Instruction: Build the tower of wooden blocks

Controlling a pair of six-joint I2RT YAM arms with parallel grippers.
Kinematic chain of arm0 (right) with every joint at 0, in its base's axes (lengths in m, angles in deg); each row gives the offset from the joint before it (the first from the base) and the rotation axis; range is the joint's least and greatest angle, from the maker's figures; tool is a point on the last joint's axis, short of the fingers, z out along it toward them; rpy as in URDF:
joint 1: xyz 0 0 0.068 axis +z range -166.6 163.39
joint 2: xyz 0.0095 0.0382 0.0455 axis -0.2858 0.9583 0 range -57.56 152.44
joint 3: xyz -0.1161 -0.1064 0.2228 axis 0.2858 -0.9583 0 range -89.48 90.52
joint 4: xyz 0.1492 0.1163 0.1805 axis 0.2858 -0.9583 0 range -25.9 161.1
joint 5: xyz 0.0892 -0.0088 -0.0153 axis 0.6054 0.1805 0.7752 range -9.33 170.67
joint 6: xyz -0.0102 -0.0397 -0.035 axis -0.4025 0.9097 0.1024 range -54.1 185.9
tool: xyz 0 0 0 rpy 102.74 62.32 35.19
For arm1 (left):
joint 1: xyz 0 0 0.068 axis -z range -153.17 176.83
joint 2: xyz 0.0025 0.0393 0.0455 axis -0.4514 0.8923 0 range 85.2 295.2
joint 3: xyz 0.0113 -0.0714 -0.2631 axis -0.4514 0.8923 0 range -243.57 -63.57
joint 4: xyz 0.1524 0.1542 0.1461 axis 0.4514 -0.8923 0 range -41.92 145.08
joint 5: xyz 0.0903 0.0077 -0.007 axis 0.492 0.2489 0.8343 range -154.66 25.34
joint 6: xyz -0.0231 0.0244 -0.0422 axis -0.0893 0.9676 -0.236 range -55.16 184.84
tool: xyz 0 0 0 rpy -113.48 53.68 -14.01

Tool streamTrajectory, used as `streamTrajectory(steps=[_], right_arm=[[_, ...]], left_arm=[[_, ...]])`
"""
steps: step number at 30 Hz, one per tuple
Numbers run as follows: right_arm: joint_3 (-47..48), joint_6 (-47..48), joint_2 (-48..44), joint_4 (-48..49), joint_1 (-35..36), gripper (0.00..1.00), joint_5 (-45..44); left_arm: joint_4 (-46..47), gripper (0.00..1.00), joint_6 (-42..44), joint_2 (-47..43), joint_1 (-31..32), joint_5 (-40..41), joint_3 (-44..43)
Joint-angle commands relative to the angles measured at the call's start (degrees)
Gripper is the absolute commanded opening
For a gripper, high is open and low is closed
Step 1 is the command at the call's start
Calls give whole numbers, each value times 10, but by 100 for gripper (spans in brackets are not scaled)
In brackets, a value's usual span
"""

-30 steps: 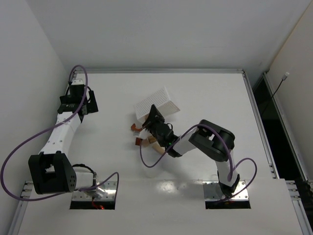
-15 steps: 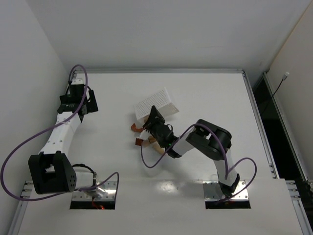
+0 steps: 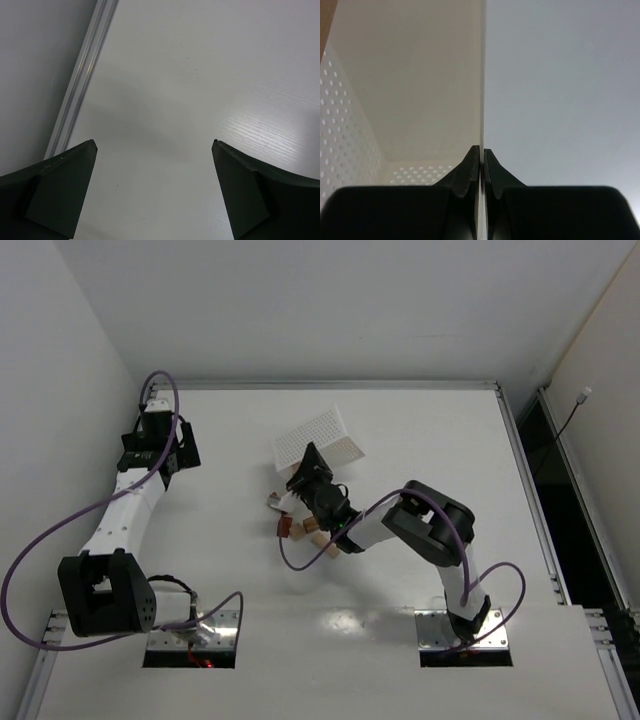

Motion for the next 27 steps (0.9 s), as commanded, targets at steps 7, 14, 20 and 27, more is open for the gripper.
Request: streamTrajectory(steps=[7, 14, 20, 27], right_arm=[[123, 22, 8, 334, -32, 0, 17], [186, 16, 90, 334, -55, 0, 37], [227, 16, 127, 334, -55, 0, 19], [171, 16, 107, 334, -50, 0, 19]], left_arm=[[50, 100, 23, -13, 21, 29, -14], [76, 100, 29, -13, 21, 40, -9], [81, 100, 29, -13, 21, 51, -1], [93, 100, 29, -8, 21, 51, 4]])
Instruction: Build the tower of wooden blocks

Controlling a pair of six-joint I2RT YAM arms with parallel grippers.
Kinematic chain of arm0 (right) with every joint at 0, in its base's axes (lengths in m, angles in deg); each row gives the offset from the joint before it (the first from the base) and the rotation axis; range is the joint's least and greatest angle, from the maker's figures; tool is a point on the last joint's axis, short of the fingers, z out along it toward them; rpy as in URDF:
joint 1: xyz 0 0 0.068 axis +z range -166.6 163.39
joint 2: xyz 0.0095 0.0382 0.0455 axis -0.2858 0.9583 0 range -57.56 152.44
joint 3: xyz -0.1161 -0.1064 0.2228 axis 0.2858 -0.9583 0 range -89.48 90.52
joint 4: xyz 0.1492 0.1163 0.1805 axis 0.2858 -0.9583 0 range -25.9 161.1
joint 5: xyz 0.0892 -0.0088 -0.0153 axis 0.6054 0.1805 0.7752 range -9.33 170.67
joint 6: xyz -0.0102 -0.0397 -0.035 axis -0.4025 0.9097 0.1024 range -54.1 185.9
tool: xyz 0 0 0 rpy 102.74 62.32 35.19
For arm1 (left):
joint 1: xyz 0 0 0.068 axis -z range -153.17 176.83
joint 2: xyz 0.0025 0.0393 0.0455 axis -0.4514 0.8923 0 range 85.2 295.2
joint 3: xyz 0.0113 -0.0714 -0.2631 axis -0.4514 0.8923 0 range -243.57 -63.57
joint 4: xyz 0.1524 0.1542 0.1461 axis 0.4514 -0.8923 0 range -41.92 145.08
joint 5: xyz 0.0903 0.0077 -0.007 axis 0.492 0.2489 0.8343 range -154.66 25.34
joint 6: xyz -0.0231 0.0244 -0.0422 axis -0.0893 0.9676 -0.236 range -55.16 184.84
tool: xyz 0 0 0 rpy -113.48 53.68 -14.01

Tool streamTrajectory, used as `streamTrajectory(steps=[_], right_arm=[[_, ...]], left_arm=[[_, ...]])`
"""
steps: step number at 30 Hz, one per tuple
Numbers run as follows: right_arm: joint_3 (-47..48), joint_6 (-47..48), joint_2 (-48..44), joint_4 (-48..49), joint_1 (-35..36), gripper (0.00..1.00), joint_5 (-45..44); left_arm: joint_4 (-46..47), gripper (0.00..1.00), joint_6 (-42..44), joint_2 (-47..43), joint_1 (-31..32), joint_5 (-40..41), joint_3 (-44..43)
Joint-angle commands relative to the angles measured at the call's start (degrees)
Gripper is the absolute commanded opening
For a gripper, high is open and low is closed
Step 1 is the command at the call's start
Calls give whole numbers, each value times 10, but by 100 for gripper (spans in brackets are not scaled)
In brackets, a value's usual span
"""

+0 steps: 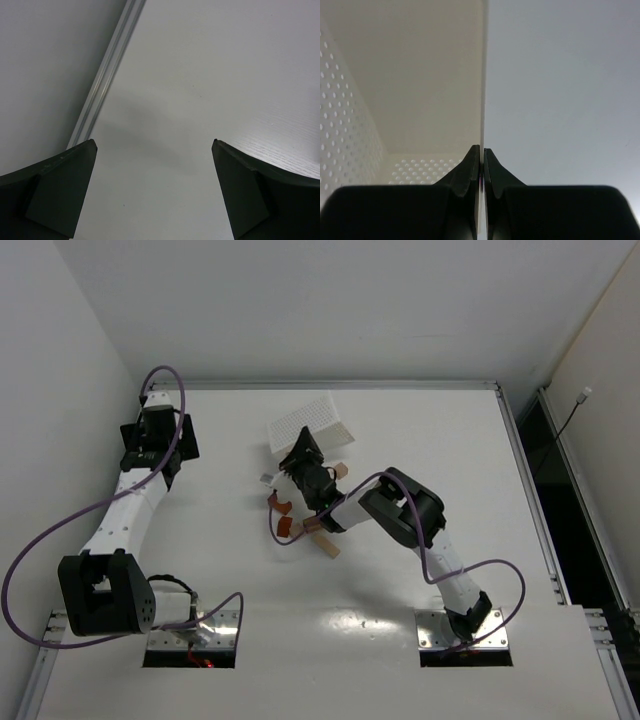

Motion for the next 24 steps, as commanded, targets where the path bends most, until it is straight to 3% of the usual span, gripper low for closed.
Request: streamTrajectory(steps=[1, 9, 15, 17, 19, 20, 24], right_arm=[[-4, 11, -48, 330, 4, 0, -8], [-12, 11, -81, 330, 16, 0, 14], [68, 22, -81, 330, 28, 0, 1], [44, 22, -86, 330, 28, 0, 33], [45, 22, -86, 330, 37, 0, -2], [21, 22, -86, 330, 37, 0, 32], [39, 15, -86, 330, 29, 0, -9]], left_arm=[[27, 100, -4, -3, 4, 8, 2], [27, 100, -9, 10, 4, -3, -9], [27, 100, -9, 17, 4, -3, -18], [32, 100, -9, 23, 4, -3, -23], [32, 100, -9, 28, 4, -3, -29], [32, 100, -9, 28, 4, -3, -29], [27, 100, -15, 34, 4, -3, -35]])
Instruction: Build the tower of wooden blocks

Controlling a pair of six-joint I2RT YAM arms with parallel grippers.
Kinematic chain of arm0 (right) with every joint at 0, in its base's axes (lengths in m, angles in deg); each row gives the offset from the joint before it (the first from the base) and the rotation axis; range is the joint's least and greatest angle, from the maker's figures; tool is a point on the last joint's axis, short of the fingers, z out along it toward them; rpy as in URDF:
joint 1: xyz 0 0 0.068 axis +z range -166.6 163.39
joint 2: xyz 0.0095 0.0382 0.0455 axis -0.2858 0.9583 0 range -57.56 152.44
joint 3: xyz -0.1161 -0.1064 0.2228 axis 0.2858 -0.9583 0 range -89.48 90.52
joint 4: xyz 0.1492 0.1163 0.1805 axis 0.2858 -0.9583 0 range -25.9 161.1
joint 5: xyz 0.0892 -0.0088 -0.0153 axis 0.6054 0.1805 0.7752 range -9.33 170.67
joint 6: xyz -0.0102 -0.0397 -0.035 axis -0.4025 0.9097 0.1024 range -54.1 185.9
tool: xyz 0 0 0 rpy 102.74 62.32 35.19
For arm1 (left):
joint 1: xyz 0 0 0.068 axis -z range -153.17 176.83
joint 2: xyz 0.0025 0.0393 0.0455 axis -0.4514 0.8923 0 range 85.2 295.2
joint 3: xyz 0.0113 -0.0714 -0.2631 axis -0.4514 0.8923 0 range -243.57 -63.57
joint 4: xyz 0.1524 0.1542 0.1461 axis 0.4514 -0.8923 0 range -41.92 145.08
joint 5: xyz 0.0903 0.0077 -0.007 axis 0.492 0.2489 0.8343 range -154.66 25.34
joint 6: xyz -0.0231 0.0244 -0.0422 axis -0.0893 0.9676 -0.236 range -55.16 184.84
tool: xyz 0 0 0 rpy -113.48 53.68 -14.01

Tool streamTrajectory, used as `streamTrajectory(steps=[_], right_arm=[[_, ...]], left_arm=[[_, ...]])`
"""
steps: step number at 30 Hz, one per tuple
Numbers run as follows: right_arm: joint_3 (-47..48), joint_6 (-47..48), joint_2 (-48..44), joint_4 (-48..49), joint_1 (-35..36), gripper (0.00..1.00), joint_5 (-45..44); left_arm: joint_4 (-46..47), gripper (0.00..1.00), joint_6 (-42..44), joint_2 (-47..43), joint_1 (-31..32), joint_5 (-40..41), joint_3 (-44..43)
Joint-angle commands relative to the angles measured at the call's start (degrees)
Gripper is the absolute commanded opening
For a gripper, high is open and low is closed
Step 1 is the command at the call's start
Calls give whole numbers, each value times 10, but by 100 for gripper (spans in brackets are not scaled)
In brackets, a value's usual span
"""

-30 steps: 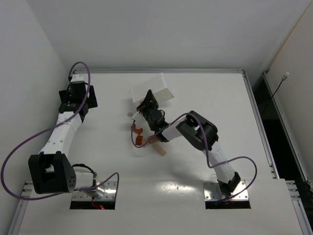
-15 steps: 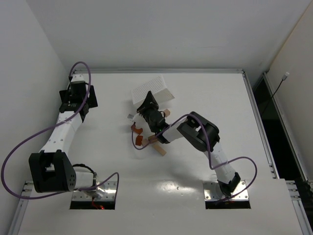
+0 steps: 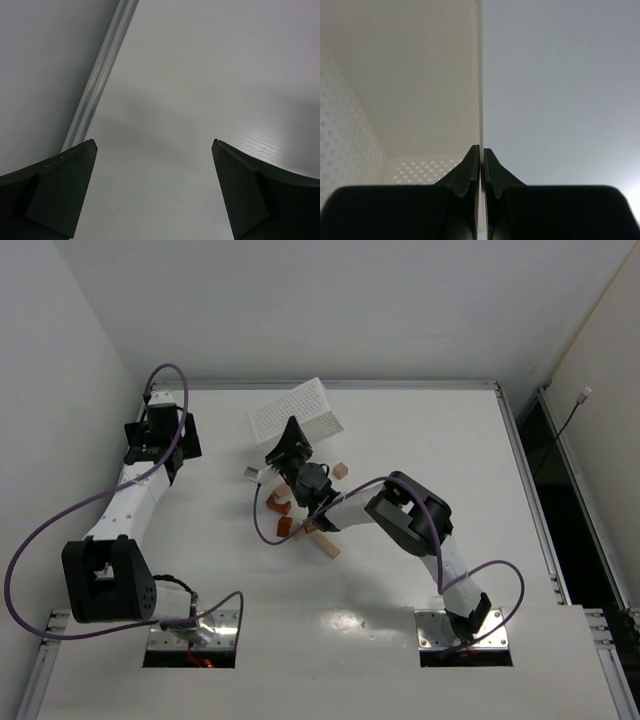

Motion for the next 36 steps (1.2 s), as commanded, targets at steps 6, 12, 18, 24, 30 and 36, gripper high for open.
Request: streamTrajectory(steps=[6, 12, 18, 24, 30, 36], right_arm=[[128, -59, -61, 194, -42, 0, -149], [247, -483, -165, -512, -135, 0, -327], [351, -840, -194, -997, -214, 0, -159], [385, -978, -188, -1145, -331, 0, 10], [478, -1013, -121, -1224, -491, 0, 170], [566, -1026, -42, -1236, -593, 0, 249]], left_arm=[[11, 100, -12, -1, 4, -7, -30], [-3, 100, -7, -1, 16, -26, -59], [-8, 100, -7, 21, 34, -69, -76], [-3, 100, -7, 48, 52, -111, -99], [2, 100, 0, 69, 58, -142, -129], [-3, 100, 0, 89, 63, -167, -153]])
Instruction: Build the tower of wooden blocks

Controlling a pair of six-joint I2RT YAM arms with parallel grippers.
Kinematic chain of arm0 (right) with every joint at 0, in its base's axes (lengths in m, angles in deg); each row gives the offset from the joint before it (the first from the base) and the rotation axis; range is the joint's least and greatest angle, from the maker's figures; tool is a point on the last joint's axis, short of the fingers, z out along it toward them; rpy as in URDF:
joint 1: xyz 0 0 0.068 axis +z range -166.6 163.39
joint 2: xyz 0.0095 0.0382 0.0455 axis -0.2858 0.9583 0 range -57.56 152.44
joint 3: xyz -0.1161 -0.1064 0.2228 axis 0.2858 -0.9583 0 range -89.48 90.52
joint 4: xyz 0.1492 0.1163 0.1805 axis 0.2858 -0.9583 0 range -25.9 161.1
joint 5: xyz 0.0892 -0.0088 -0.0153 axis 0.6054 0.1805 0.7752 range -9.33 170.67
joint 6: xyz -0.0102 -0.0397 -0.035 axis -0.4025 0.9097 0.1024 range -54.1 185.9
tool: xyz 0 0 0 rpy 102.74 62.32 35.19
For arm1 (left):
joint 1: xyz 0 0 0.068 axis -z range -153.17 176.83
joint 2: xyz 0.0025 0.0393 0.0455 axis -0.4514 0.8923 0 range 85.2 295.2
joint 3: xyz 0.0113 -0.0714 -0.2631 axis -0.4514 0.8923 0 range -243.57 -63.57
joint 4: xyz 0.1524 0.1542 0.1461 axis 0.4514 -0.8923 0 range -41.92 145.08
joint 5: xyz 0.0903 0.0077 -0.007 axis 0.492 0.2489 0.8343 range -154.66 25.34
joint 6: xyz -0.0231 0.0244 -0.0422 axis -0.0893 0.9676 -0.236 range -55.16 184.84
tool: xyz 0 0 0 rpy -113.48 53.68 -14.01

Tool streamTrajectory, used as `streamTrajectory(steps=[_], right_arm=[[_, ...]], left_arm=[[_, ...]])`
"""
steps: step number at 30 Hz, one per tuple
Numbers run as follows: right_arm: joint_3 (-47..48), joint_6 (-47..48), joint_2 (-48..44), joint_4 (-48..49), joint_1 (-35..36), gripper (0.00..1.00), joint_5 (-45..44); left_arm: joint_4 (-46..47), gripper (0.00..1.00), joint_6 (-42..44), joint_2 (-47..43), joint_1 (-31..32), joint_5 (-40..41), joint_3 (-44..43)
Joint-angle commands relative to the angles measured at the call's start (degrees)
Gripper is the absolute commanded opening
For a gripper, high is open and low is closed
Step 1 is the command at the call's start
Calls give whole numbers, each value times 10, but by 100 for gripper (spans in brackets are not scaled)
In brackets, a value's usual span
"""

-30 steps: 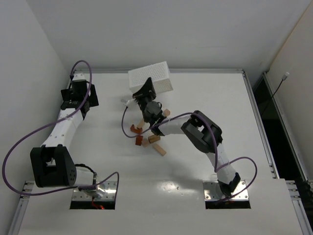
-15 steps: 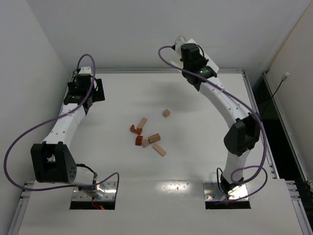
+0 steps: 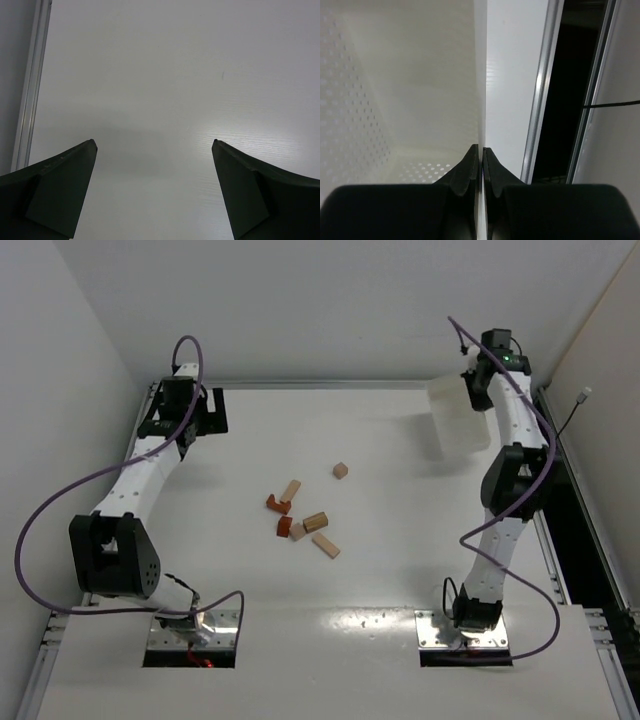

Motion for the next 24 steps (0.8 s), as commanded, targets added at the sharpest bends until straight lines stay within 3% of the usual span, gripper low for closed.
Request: streamTrajectory(steps=[1, 10, 13, 17, 21, 23, 24], right_arm=[[74, -31, 19, -6, -31, 0, 83], [154, -25, 96, 0, -87, 0, 137], [154, -25, 112, 0, -94, 8, 137], [162, -25, 136, 6, -115, 12, 129], [167, -20, 148, 6, -121, 30, 129], [167, -14, 148, 6, -121, 50, 136], [167, -9, 136, 6, -121, 54, 152]], left_arm=[[6, 100, 9, 8, 7, -25, -22], [-5, 100, 15, 38, 7, -25, -49], [-5, 100, 15, 45, 12, -25, -55], [-5, 100, 15, 60, 12, -25, -61], [-5, 100, 15, 72, 12, -25, -73], [-5, 100, 15, 77, 12, -25, -73], [-5, 100, 15, 77, 12, -25, -73]])
